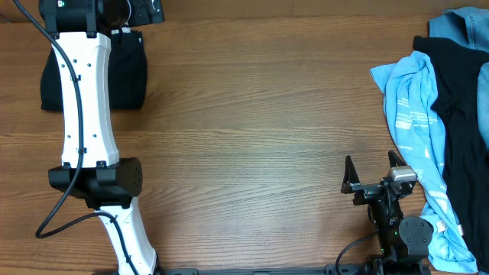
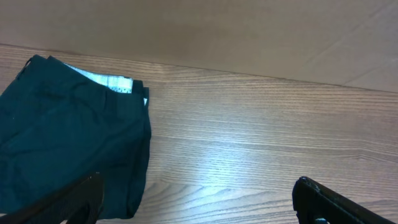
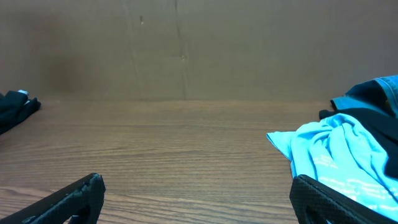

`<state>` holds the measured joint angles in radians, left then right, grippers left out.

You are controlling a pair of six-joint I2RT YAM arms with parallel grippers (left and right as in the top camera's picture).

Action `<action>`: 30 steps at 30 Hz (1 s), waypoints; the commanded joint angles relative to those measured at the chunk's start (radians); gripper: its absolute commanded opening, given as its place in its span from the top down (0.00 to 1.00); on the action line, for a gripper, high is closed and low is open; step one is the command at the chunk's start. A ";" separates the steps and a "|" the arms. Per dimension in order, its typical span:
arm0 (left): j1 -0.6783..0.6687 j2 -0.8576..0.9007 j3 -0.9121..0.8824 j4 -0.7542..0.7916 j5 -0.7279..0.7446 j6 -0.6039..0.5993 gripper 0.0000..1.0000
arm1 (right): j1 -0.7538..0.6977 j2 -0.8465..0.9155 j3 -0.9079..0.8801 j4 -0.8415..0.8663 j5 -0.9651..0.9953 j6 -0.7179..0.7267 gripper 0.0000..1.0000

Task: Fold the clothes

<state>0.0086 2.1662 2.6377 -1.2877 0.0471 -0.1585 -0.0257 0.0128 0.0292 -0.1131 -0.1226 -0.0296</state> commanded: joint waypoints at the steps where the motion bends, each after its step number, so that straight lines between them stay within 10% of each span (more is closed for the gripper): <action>1: 0.004 0.007 0.001 0.001 0.005 -0.006 0.00 | -0.003 -0.010 -0.004 0.006 0.006 0.002 0.00; 13: 0.006 -0.168 -0.093 0.032 -0.049 0.001 0.00 | -0.003 -0.010 -0.004 0.006 0.006 0.002 0.00; 30: 0.007 -1.317 -1.885 1.028 -0.012 -0.007 0.00 | -0.003 -0.010 -0.004 0.006 0.006 0.002 0.00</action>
<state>0.0090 0.9939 0.9657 -0.4023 0.0158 -0.1585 -0.0257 0.0105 0.0284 -0.1123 -0.1226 -0.0299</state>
